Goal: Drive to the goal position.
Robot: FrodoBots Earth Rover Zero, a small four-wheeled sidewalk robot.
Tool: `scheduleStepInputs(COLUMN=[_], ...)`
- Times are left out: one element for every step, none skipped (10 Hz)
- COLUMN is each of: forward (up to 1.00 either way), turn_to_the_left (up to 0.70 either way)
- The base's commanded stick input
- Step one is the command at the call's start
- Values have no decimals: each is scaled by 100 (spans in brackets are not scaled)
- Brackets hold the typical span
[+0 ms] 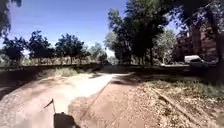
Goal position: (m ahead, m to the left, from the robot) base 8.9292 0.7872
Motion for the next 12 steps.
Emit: scheduleStepInputs(forward=[70,70,70,70,70,70,70,70,70,70,70,70], turn_to_the_left=[0,0,0,0,0,0,0,0,0,0,0,0])
